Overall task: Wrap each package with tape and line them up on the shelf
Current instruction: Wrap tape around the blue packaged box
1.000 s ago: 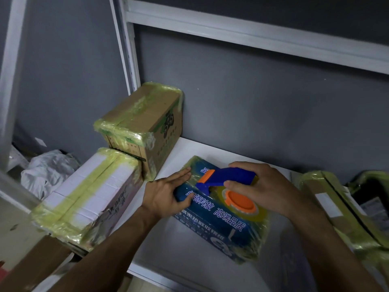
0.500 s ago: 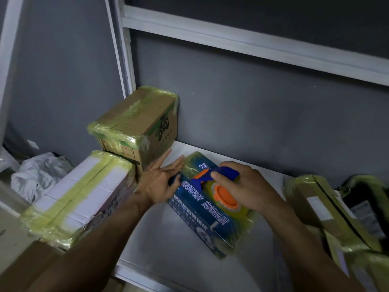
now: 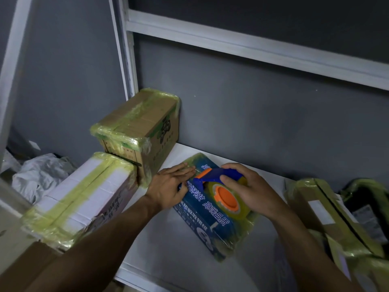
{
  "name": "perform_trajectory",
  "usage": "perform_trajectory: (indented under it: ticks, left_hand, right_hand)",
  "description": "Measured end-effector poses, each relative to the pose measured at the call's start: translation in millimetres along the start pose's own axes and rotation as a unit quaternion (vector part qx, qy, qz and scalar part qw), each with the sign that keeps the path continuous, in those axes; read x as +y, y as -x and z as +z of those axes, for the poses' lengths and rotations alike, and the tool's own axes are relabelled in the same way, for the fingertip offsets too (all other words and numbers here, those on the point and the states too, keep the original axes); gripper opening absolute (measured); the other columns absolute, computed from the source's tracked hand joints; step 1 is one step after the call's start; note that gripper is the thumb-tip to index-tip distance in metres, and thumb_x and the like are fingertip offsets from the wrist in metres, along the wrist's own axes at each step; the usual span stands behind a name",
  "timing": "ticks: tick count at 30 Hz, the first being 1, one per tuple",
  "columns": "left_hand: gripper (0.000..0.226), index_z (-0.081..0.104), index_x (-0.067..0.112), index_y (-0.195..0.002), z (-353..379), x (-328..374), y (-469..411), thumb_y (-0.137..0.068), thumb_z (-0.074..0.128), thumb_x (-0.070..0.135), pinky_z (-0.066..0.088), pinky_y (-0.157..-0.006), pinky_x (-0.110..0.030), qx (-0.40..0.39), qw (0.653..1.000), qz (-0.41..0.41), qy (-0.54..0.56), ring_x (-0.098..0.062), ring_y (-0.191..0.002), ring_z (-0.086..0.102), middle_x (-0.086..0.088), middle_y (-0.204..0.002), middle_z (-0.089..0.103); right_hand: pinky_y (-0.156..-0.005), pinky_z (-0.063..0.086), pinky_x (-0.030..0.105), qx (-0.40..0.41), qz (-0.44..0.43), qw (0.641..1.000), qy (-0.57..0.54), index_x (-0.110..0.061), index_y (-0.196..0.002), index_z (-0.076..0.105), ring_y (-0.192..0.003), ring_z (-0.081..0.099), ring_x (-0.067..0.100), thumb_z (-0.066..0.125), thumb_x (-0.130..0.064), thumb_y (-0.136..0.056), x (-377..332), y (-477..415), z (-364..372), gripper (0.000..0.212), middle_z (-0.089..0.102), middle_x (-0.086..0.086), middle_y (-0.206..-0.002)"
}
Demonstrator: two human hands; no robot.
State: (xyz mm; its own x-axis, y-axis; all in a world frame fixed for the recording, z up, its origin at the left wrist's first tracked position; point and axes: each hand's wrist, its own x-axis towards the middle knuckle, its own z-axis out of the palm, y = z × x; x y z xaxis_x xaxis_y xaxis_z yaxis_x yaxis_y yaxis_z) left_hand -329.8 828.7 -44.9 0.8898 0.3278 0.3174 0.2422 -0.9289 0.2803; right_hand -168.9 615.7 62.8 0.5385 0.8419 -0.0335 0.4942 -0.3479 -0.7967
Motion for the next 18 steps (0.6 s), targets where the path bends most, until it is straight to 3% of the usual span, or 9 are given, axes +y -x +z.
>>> perform_trajectory:
  ticks: [5, 9, 11, 14, 18]
  left_hand:
    - [0.055, 0.057, 0.028, -0.144, 0, -2, -2, -0.095, 0.033, 0.037, 0.051, -0.102, -0.029, 0.026, 1.000, 0.013, 0.005, -0.005, -0.143, 0.041, 0.015, -0.148, 0.052]
    - [0.053, 0.062, 0.026, -0.140, 0, -2, -3, -0.093, 0.038, 0.034, 0.054, -0.099, -0.031, 0.041, 0.999, 0.017, 0.007, -0.003, -0.141, 0.040, 0.014, -0.145, 0.055]
    - [0.053, 0.063, 0.026, -0.139, 1, -1, -4, -0.093, 0.037, 0.034, 0.054, -0.099, -0.032, 0.043, 0.999, 0.022, 0.006, -0.002, -0.140, 0.040, 0.014, -0.144, 0.056]
    - [0.053, 0.061, 0.026, -0.141, 2, -2, -7, -0.095, 0.035, 0.035, 0.051, -0.103, -0.030, 0.034, 0.999, 0.024, -0.004, 0.000, -0.141, 0.034, 0.014, -0.145, 0.054]
    - [0.056, 0.054, 0.026, -0.147, 1, -4, -8, -0.098, 0.028, 0.037, 0.040, -0.114, -0.035, 0.003, 0.999, 0.033, -0.032, -0.006, -0.146, 0.034, 0.013, -0.151, 0.048]
  right_hand:
    - [-0.085, 0.055, 0.022, 0.014, 0.004, 1.000, 0.020, -0.050, -0.117, 0.065, -0.102, 0.065, -0.004, 0.065, -0.079, -0.068, 0, 1, -7, 0.057, 0.069, -0.030, -0.109]
    - [-0.075, 0.048, 0.007, 0.021, -0.002, 0.999, 0.037, -0.061, -0.105, 0.063, -0.100, 0.062, -0.010, 0.074, -0.058, -0.081, 0, 11, -17, 0.026, 0.065, -0.037, -0.106]
    - [-0.072, 0.046, 0.003, 0.019, -0.002, 0.999, 0.047, -0.060, -0.106, 0.064, -0.100, 0.061, -0.011, 0.075, -0.048, -0.088, 3, 18, -27, 0.025, 0.065, -0.037, -0.106]
    - [-0.072, 0.045, 0.002, 0.001, 0.007, 0.998, 0.059, -0.049, -0.117, 0.065, -0.101, 0.061, -0.010, 0.074, -0.049, -0.089, 7, 25, -33, 0.029, 0.067, -0.032, -0.107]
    - [-0.071, 0.046, 0.003, 0.006, 0.023, 0.998, 0.054, -0.047, -0.117, 0.065, -0.098, 0.061, -0.010, 0.076, -0.049, -0.087, 12, 23, -24, 0.032, 0.068, -0.027, -0.107]
